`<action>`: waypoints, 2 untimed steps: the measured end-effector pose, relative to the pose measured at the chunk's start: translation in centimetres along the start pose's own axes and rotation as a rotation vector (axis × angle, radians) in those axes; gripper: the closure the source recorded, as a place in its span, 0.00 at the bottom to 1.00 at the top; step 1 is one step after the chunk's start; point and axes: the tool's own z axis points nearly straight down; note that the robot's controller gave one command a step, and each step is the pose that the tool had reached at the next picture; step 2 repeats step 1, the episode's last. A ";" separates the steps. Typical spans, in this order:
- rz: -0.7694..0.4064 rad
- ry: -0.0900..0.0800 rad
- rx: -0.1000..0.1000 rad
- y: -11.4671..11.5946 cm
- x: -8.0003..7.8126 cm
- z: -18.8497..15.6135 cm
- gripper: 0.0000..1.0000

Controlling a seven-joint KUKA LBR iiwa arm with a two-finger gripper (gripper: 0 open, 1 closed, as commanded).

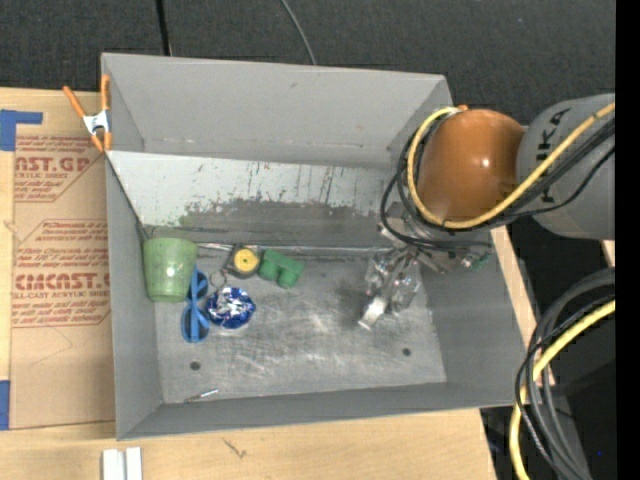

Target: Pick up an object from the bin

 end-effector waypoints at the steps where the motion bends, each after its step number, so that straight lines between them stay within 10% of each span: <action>1: 0.001 -0.002 0.004 -0.1 -0.3 -6.6 1.00; 2: 0.001 -0.002 0.004 -0.1 -0.3 -6.6 1.00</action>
Offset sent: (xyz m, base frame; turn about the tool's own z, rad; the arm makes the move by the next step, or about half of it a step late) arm 0.0000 0.0001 0.0620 0.0000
